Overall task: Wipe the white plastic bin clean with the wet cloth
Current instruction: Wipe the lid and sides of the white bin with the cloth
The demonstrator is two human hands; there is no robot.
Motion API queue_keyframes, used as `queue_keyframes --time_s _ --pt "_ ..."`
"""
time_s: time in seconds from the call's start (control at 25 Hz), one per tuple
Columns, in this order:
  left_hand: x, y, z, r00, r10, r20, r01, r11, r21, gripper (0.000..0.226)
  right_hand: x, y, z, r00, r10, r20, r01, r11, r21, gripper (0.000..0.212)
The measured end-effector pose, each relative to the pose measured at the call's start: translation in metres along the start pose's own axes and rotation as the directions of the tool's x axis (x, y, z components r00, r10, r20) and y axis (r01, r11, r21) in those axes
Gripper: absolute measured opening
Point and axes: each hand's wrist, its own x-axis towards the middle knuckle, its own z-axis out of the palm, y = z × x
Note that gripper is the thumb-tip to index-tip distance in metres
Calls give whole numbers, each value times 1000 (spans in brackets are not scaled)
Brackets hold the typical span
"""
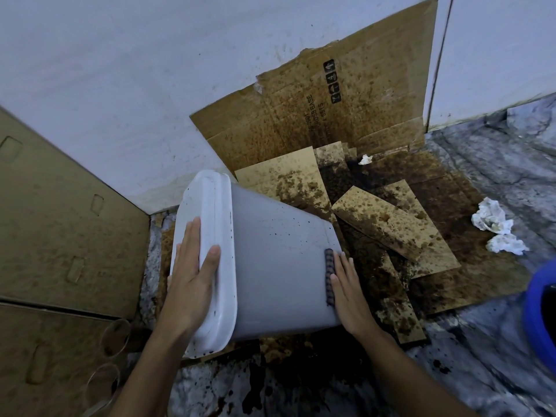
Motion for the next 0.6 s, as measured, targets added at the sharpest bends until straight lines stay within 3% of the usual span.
queue_keyframes --time_s 0.2,0.6 --pt "1 3 1 1000 -6 -1 6 1000 15 66 33 -12 -7 1000 19 10 -18 998 -57 61" --pt "0 5 3 1000 -4 -11 4 1000 23 64 118 -51 -18 992 -11 123 28 991 -134 57"
